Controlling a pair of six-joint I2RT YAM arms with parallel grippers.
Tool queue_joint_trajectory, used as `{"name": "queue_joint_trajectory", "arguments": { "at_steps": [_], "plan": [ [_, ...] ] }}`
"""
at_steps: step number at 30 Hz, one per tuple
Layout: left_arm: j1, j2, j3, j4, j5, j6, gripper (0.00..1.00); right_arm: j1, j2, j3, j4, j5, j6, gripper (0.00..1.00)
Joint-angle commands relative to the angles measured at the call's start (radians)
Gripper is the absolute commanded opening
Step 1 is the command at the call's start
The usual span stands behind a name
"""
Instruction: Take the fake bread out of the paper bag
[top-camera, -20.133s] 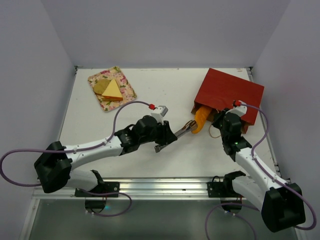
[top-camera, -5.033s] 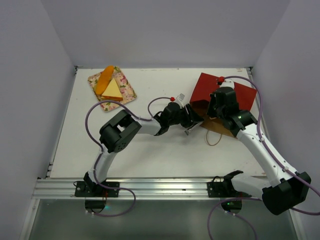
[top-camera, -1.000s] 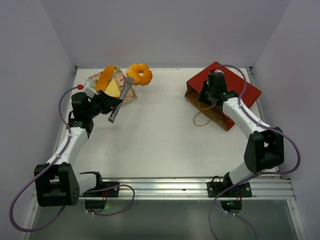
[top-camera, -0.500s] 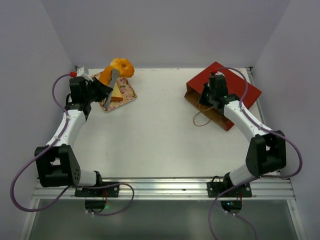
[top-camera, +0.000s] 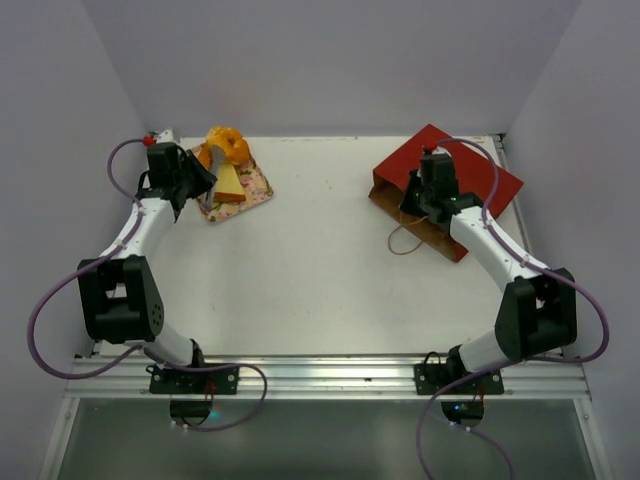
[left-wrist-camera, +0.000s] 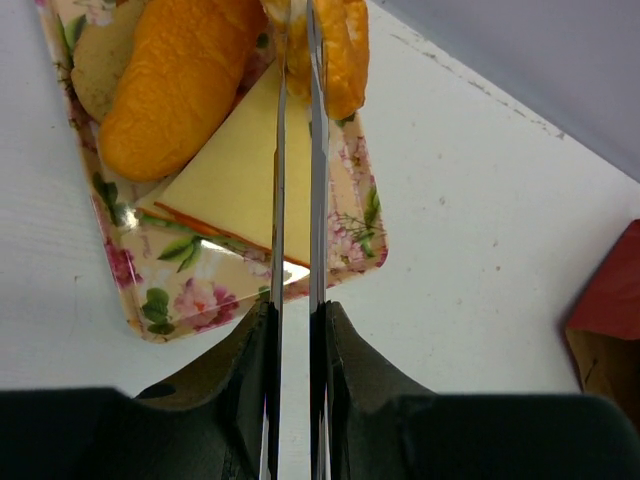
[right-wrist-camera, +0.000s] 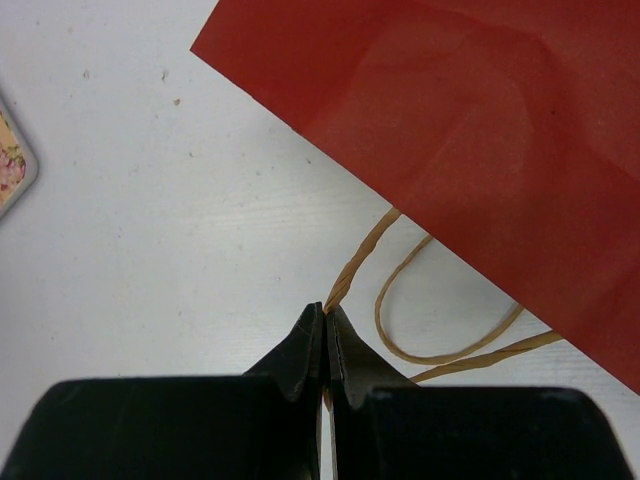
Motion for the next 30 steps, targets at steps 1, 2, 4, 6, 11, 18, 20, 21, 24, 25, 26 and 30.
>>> {"name": "queue_joint_trajectory", "arguments": {
  "at_steps": [1,2,4,6,11,18,20,21,24,25,26,30],
  "plan": [
    [0.009,0.015,0.055,0.016,-0.040,0.041,0.12,-0.004,-0.033,-0.009,0.012,-0.013,-0.013,0.00],
    [0.009,0.015,0.054,0.016,-0.042,0.043,0.12,-0.004,-0.032,-0.013,0.013,-0.013,-0.013,0.00],
    [0.009,0.020,0.051,0.016,-0.048,0.047,0.12,-0.005,-0.029,-0.016,0.018,-0.013,-0.014,0.00],
    [0.008,0.024,0.052,0.016,-0.054,0.054,0.16,-0.004,-0.027,-0.022,0.021,-0.010,-0.016,0.00],
    [0.008,0.012,0.052,0.005,-0.077,0.063,0.30,-0.004,-0.026,-0.032,0.029,-0.010,-0.013,0.00],
    [0.006,-0.020,0.049,-0.008,-0.089,0.069,0.40,-0.004,-0.020,-0.031,0.035,-0.020,-0.008,0.00],
    [0.006,-0.028,0.051,-0.014,-0.091,0.070,0.41,-0.004,-0.020,-0.031,0.038,-0.022,-0.007,0.00],
    [0.006,-0.031,0.048,-0.017,-0.091,0.070,0.41,-0.004,-0.020,-0.031,0.036,-0.023,-0.007,0.00],
    [0.006,-0.046,0.037,-0.022,-0.097,0.074,0.42,-0.004,-0.023,-0.031,0.036,-0.023,-0.007,0.00],
    [0.006,-0.057,0.032,-0.022,-0.100,0.074,0.43,-0.004,-0.024,-0.029,0.035,-0.023,-0.007,0.00],
    [0.006,-0.063,0.028,-0.024,-0.101,0.077,0.43,-0.004,-0.026,-0.029,0.033,-0.023,-0.008,0.00],
    [0.008,-0.100,-0.003,-0.022,-0.101,0.077,0.43,-0.004,-0.032,-0.028,0.029,-0.019,-0.011,0.00]
  ]
}}
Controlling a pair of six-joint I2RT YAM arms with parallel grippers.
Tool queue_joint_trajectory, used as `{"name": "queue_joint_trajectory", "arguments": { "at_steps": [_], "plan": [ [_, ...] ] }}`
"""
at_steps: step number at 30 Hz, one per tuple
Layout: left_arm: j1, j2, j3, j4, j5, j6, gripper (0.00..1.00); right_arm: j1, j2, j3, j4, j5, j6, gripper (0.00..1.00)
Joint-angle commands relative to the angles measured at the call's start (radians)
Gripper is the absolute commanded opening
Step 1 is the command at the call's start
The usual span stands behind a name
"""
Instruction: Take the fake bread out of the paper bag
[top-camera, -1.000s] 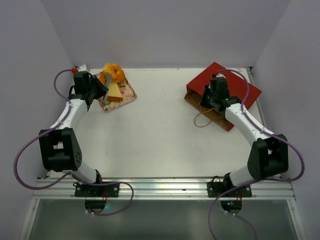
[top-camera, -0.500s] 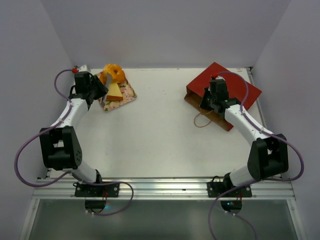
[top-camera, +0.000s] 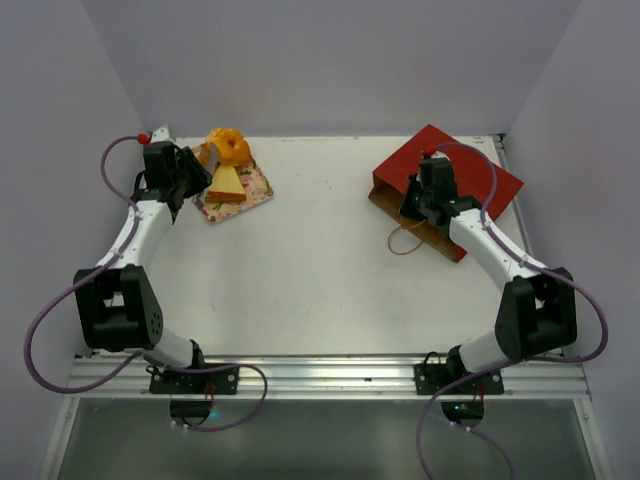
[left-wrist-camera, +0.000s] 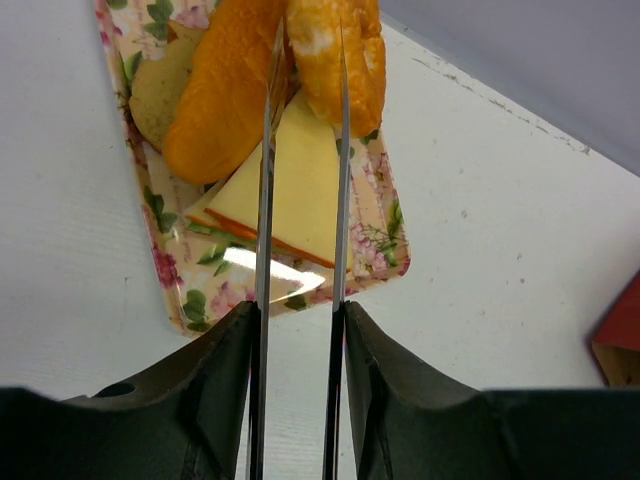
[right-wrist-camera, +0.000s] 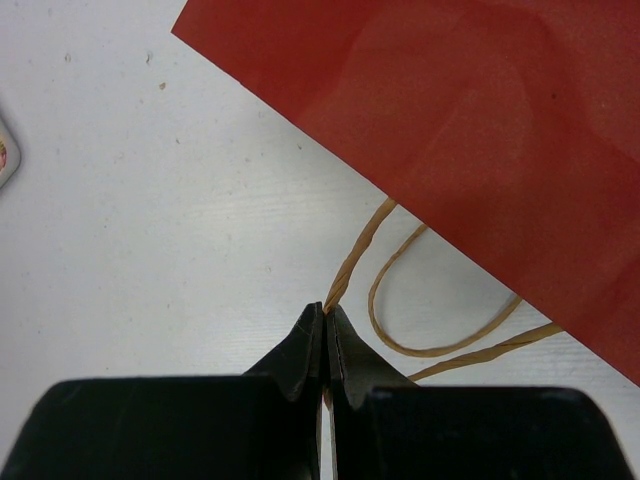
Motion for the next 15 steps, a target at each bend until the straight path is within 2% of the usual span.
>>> {"name": "queue_joint_trajectory", "arguments": {
  "at_steps": [1,10,15],
  "plan": [
    [0.008,-0.077,-0.020,0.016,-0.025,0.024,0.43,-0.004,-0.032,0.008,0.020,-0.015,-0.011,0.00],
    [0.008,-0.140,-0.037,-0.015,-0.045,0.037,0.44,-0.004,-0.036,0.005,0.018,-0.021,-0.011,0.00],
    [0.004,-0.203,-0.098,0.019,0.045,0.021,0.44,-0.004,-0.038,0.003,0.016,-0.023,-0.013,0.00]
  ]
}}
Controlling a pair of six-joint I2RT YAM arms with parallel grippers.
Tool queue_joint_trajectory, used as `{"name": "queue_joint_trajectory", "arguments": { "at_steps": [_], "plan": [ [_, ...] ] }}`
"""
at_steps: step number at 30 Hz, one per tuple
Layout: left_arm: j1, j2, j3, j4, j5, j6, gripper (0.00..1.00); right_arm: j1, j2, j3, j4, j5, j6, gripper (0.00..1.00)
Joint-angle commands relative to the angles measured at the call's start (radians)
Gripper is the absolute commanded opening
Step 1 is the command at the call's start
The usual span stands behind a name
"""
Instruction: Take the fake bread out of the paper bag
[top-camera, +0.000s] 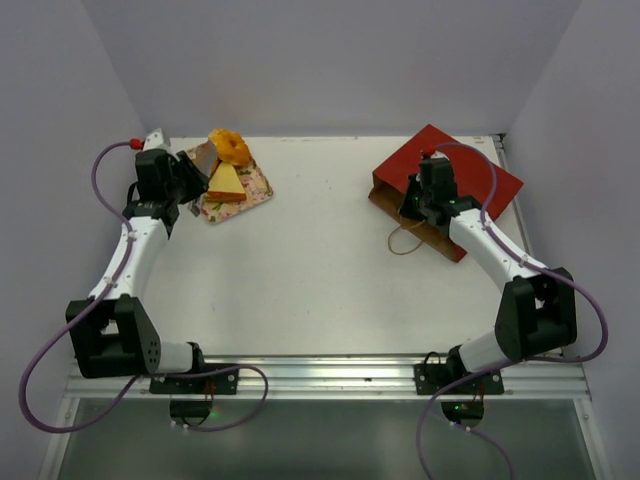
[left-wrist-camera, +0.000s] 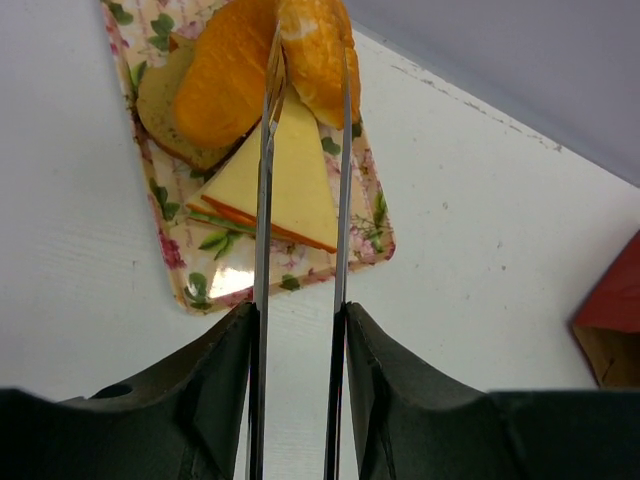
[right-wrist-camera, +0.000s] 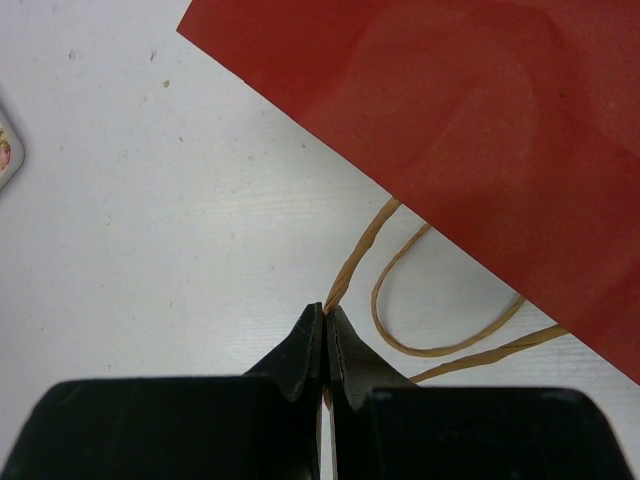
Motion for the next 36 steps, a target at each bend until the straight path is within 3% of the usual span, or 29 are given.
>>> {"name": "queue_joint_trajectory", "arguments": {
  "at_steps": [1,9,12,27,36],
  "plan": [
    [-0.002,-0.079,-0.045,0.043,0.083,0.010,0.44,-0.004,-0.039,0.003,0.018,-0.017,-0.011,0.00],
    [-0.123,-0.183,-0.194,0.122,0.211,0.026,0.44,-0.004,-0.058,0.014,0.001,-0.029,-0.030,0.00],
    [-0.242,-0.222,-0.247,0.166,0.165,0.047,0.44,-0.004,-0.073,0.014,-0.011,-0.035,-0.036,0.00],
    [-0.578,-0.170,-0.402,0.442,0.079,0.055,0.44,-0.004,-0.155,-0.006,-0.036,-0.025,-0.050,0.00],
    [-0.792,-0.092,-0.533,0.591,-0.146,0.061,0.43,-0.004,-0.167,-0.006,-0.045,-0.029,-0.059,0.00]
  ]
}}
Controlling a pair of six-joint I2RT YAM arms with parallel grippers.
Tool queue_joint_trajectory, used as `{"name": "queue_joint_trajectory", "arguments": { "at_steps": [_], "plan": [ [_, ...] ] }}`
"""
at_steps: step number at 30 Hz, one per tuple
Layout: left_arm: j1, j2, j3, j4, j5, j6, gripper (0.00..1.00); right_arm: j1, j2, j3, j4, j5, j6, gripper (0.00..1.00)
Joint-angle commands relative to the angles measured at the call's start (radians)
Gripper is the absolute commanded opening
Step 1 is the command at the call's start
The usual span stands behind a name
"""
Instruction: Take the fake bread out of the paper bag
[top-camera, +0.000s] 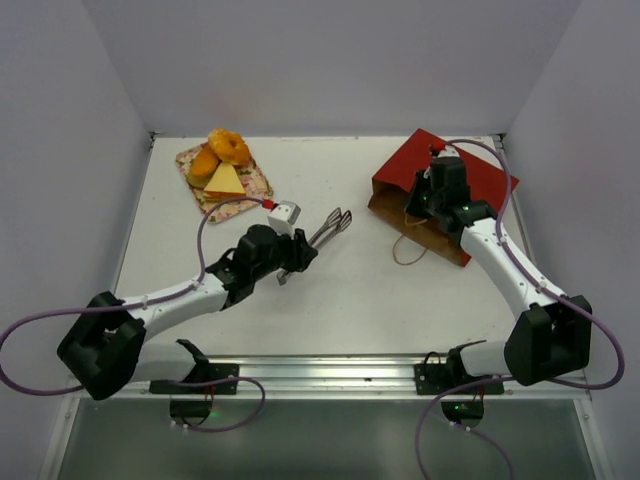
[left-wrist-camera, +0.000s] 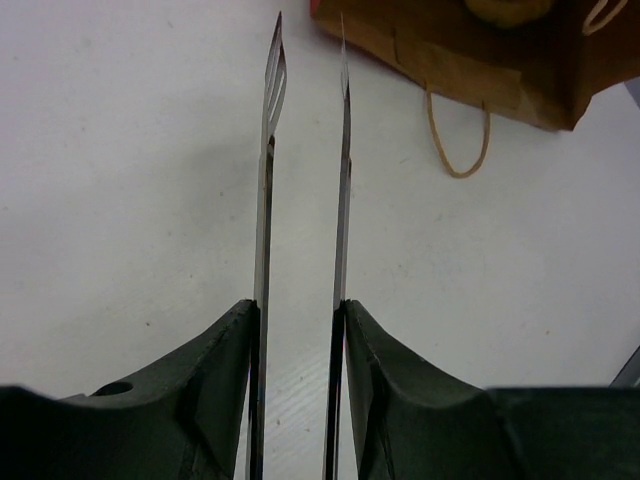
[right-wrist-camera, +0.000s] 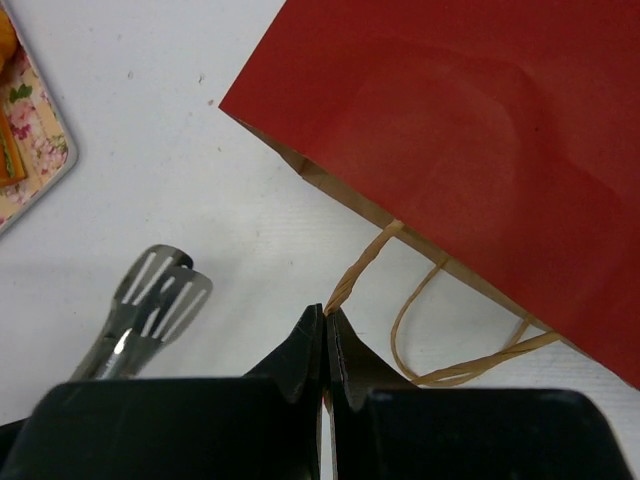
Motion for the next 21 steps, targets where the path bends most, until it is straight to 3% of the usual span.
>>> {"name": "queue_joint_trajectory", "arguments": {
  "at_steps": [1,7,21],
  "plan": [
    [-0.042,0.037,-0.073,0.144,-0.128,-0.010,0.43,-0.005,-0.039,-0.005,-0.008,-0.021,-0.021,0.00],
    [-0.157,0.068,-0.107,0.147,-0.338,-0.026,0.44,-0.003,-0.049,-0.005,-0.016,-0.015,-0.027,0.00],
    [-0.325,0.218,-0.109,0.159,-0.582,-0.052,0.44,-0.003,-0.072,-0.028,-0.011,0.005,-0.032,0.00]
  ]
}}
